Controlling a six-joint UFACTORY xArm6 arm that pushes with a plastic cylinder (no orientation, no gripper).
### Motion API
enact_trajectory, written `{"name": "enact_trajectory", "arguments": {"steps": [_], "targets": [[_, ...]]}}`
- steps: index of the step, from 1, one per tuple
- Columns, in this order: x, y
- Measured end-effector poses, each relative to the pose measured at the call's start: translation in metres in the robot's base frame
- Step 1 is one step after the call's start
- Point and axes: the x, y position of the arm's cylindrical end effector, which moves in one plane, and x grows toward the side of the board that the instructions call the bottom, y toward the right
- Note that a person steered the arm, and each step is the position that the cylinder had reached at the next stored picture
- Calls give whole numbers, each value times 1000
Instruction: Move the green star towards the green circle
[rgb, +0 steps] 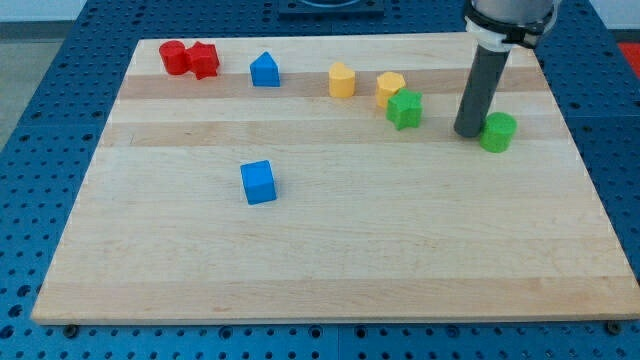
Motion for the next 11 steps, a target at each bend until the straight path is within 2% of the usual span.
{"name": "enact_trajectory", "arguments": {"steps": [3, 4, 6, 9, 11], "targets": [[7, -83], [-10, -107], [-56, -109], [-45, -99], [-39, -67]]}}
